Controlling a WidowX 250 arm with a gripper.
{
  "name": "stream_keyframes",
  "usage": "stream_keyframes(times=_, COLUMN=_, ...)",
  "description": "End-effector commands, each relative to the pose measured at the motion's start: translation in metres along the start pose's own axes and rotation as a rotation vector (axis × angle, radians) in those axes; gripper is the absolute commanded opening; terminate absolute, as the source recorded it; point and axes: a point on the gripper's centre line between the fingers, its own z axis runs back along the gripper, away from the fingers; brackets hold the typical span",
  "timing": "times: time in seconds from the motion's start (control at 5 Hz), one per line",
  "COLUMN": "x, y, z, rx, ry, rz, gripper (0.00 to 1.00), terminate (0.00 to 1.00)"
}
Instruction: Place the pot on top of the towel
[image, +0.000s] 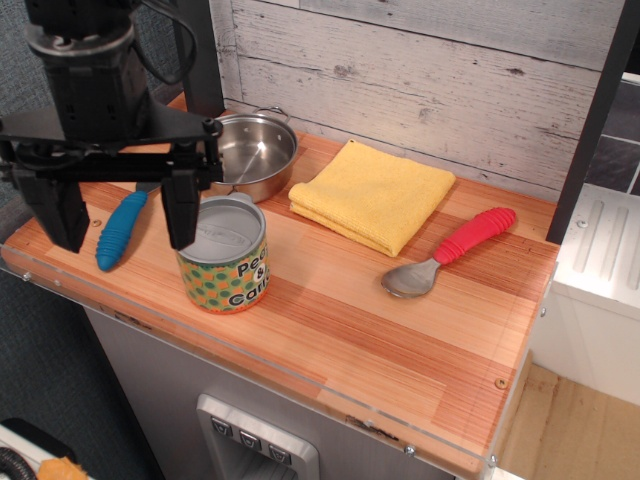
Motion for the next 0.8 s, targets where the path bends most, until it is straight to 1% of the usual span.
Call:
stream_keyframes(times=0.0, x=0.000, y=0.000, z=0.000, rx=0.000, ry=0.000, rz=0.000, gripper=1.00, terminate=0.00)
stream_keyframes(times=0.4, x=0.060, y=-0.002, z=-0.007, rx=0.022, ry=-0.096, rz=0.145, gripper=1.00, terminate=0.00)
stream_keyframes(times=0.6, x=0.089, y=-0.007, z=-0.019, rx=-0.015, ry=-0.136, rz=0.158, gripper=1.00, terminate=0.00)
